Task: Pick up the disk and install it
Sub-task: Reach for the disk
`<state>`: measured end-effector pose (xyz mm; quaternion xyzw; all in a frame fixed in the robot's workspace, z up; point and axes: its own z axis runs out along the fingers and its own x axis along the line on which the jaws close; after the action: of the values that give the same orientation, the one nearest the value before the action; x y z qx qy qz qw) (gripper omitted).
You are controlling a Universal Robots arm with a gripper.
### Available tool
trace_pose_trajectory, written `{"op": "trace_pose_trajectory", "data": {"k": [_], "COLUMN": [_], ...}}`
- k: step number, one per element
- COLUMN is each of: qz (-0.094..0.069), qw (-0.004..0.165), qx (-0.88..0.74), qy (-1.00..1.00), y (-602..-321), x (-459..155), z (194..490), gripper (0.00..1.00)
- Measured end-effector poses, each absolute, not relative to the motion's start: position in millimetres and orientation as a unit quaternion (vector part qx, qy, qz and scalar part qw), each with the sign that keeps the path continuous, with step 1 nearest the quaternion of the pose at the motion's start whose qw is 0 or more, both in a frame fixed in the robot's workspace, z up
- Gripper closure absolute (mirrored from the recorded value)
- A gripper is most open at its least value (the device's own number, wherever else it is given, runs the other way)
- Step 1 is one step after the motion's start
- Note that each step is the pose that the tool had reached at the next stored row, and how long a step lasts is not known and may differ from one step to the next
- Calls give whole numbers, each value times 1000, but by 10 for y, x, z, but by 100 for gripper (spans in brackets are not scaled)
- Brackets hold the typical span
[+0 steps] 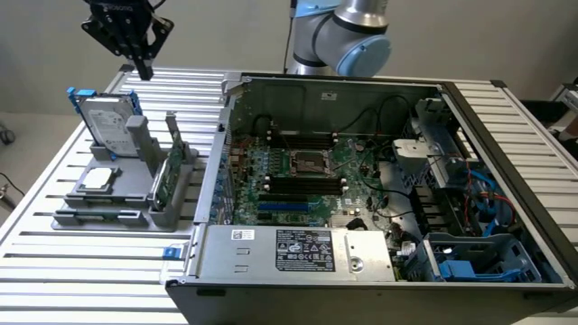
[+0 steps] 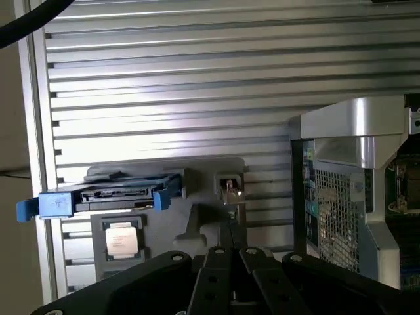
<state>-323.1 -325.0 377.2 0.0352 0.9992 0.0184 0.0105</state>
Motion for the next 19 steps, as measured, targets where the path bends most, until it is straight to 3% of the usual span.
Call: {"op": "trace_pose_trajectory", "data": {"k": [19], "qz": [14], "qw": [-15], "qx": [36], "qy": [999], "y": [-3096], "x": [-4095], "z": [3698], "gripper": [89]}}
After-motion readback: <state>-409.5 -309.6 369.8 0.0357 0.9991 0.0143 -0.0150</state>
